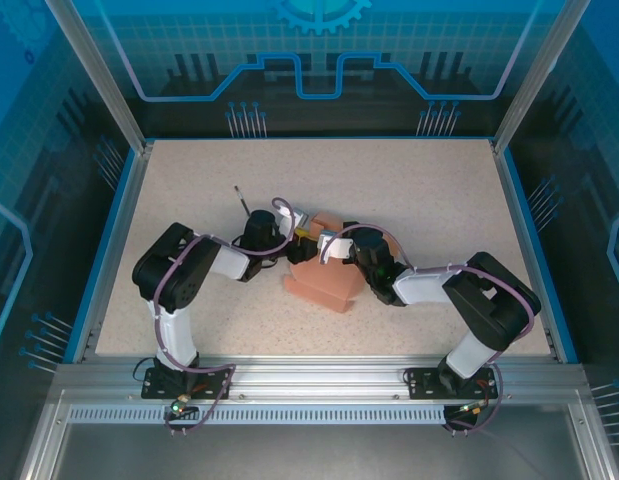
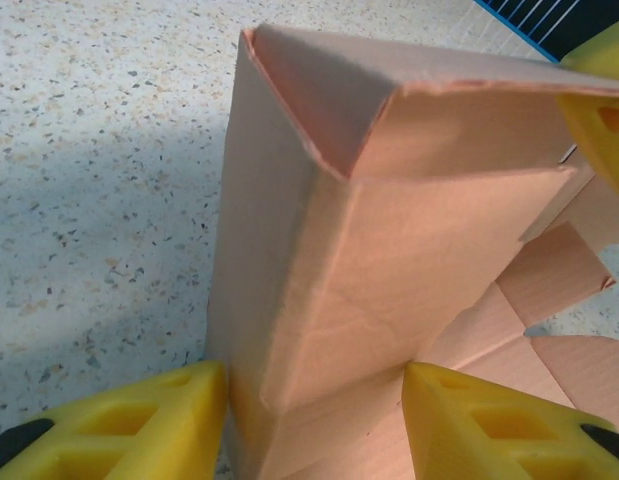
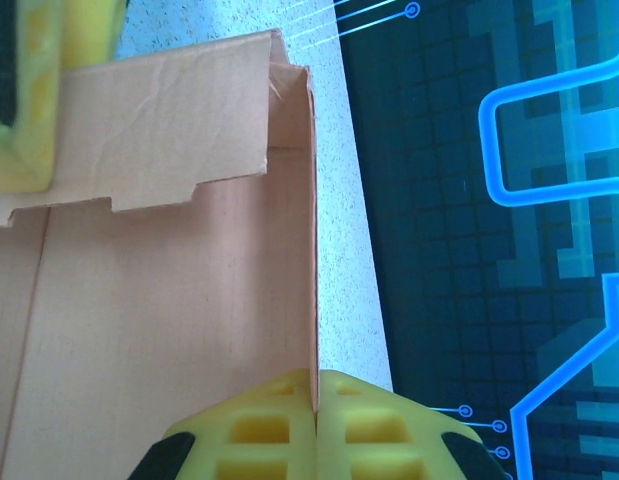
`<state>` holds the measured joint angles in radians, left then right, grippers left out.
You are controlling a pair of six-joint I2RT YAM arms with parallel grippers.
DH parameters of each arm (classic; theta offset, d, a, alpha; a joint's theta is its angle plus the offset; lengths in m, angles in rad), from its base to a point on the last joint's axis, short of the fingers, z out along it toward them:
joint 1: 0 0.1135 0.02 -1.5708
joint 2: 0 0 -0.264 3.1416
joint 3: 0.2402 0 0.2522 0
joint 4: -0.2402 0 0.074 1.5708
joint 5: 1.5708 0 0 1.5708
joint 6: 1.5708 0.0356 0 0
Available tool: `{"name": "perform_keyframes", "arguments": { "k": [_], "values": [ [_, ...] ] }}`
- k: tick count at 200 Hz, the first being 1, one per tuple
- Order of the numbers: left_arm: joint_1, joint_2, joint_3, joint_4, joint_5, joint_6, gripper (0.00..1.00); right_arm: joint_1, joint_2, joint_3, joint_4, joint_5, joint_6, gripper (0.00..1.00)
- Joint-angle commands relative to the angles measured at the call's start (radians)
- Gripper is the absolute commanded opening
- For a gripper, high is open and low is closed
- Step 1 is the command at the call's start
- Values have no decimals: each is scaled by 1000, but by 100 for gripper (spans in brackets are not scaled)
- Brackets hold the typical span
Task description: Fold the paper box
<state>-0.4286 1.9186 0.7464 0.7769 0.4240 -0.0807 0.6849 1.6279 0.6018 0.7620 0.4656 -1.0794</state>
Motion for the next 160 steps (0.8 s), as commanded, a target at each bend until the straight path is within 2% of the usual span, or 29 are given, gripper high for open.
{"name": "perform_keyframes", "arguments": {
  "k": [1,94,160],
  "values": [
    [-13,-14,-21,70,-47,12,52,13,-25,-11,3,-1,-13,0],
    [-16,-7,-4,77,-137,-30,45,14,-30,-17,-3,-19,1,0],
    [-16,-2,18,74,-118,-44,58,11,-40,-19,-10,-34,13,0]
  ]
}}
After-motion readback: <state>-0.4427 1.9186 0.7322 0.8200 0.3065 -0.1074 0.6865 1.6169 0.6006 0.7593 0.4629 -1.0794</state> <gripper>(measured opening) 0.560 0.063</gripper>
